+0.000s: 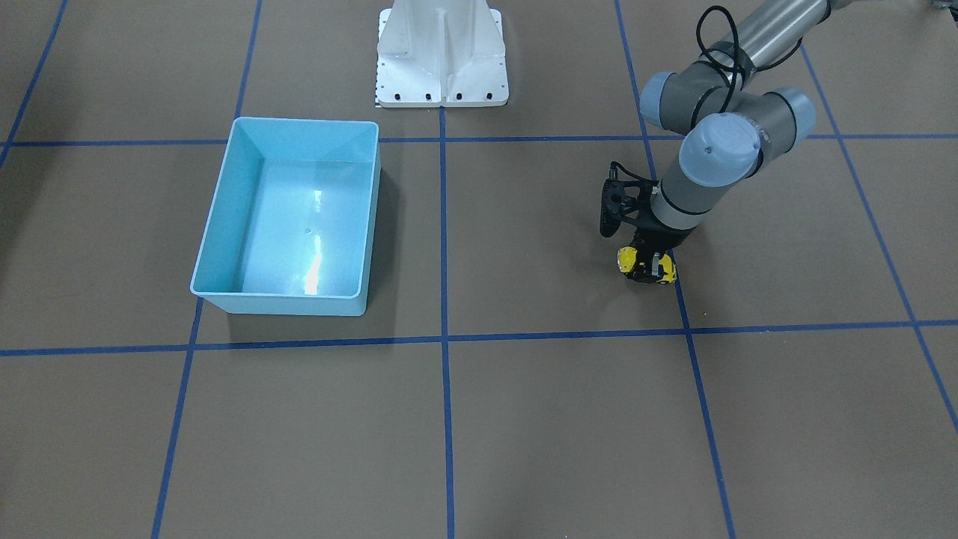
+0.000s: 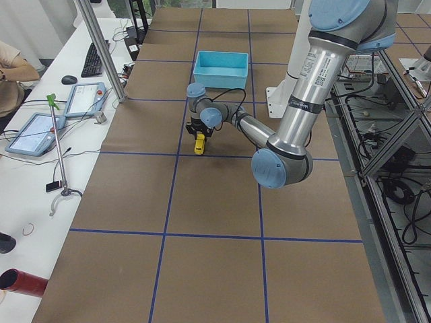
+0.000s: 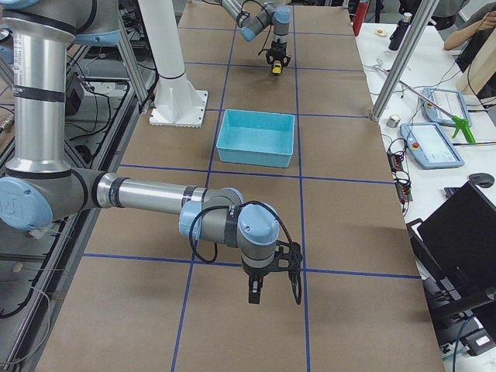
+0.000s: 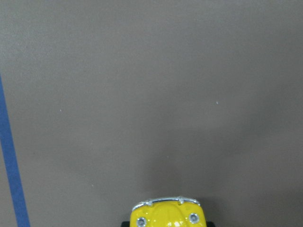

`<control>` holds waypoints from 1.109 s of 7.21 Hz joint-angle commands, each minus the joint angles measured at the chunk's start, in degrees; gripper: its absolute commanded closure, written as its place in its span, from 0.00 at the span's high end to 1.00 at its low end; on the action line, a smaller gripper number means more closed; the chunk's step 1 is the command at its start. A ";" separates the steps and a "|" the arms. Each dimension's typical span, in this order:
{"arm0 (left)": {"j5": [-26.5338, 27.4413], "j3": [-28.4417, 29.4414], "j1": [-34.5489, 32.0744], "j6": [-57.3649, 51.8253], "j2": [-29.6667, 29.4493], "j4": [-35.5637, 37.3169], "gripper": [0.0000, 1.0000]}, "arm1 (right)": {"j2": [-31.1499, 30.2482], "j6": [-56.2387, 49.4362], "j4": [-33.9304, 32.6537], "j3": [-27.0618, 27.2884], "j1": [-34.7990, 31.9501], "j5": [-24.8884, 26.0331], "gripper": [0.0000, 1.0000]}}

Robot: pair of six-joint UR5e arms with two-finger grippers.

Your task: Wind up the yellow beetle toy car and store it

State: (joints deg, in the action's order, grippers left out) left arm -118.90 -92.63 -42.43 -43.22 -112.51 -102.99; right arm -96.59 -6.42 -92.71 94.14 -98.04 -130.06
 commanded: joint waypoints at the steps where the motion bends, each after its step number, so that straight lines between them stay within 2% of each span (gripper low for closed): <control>1: 0.07 -0.09 -0.02 0.07 0.36 -0.02 0.00 | 0.00 0.00 0.07 -0.01 0.04 -0.19 1.00; 3: 0.07 -0.09 -0.02 0.07 0.80 -0.19 0.00 | 0.17 0.09 0.16 0.87 0.74 -0.89 1.00; 4: -0.11 -0.09 -0.02 0.07 1.15 -0.37 0.00 | 2.96 0.00 -0.19 1.31 2.49 -2.11 1.00; 6: -0.11 -0.71 -0.02 -0.10 2.81 -0.98 0.00 | 4.48 0.00 -0.10 1.74 4.69 -2.04 1.00; 8: -0.02 -0.71 -0.11 -2.02 3.69 -1.69 0.00 | 3.44 0.00 0.16 1.75 4.79 -2.56 1.00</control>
State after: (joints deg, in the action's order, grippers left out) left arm -118.95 -93.29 -42.47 -43.94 -109.49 -104.35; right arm -92.56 -6.42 -92.72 95.85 -93.52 -132.24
